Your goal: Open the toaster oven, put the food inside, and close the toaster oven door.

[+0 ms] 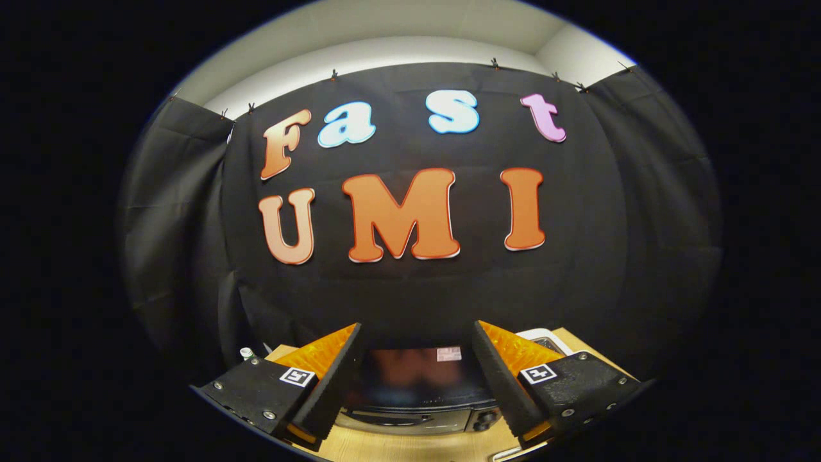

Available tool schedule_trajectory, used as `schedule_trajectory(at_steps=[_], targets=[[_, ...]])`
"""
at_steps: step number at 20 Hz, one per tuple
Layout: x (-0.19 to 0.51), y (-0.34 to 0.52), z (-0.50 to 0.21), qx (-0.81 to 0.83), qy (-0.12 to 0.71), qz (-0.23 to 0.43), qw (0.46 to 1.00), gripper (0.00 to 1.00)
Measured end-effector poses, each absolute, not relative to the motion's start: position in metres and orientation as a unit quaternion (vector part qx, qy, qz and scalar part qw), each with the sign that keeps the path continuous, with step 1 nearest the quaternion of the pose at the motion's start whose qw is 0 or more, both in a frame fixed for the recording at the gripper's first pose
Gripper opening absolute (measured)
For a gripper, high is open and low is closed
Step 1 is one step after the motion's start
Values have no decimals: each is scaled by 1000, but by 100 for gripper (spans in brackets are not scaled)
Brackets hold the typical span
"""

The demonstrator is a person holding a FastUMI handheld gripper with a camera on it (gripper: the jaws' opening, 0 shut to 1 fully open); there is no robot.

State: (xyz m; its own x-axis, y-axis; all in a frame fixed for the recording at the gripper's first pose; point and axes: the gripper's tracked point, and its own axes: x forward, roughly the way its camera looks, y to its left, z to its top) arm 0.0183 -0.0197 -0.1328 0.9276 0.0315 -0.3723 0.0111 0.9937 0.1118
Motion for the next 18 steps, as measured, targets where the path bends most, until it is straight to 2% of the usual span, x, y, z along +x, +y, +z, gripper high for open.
schedule_trajectory(at_steps=[6, 14, 18], targets=[[4, 10, -220, 58, 302, 15, 951, 100], [-13, 34, -288, 58, 381, 28, 922, 99], [-14, 29, -306, 51, 389, 13, 920, 99]])
